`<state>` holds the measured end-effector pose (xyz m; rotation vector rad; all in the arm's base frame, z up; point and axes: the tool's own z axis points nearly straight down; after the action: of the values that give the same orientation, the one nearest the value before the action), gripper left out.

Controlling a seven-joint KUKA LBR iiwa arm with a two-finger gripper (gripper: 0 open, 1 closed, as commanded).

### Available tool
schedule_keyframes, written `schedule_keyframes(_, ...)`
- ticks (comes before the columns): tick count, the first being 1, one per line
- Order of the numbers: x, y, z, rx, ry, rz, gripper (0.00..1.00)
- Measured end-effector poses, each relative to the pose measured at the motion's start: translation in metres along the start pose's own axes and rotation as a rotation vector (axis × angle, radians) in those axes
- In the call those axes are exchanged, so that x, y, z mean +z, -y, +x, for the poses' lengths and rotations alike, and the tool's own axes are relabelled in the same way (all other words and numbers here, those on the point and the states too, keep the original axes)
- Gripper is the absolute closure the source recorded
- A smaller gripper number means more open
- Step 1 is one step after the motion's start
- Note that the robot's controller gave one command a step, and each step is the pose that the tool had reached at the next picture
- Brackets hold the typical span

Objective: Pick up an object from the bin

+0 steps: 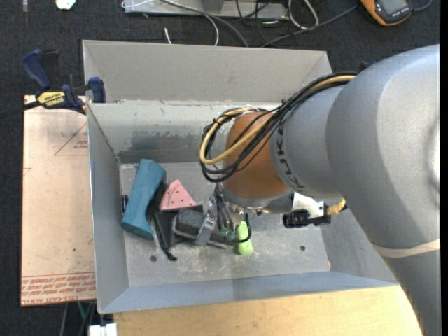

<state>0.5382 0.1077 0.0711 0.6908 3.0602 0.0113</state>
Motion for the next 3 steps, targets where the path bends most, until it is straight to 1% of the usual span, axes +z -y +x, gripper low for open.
schedule_keyframes(1,0.000,0.000,0.000,0.001,0.000,0.000,1.00)
schedule_keyframes(2,-0.009,0.000,0.000,0.001,0.000,0.000,1.00)
schedule_keyframes(3,-0.040,0.001,0.001,-0.001,-0.003,0.002,1.00)
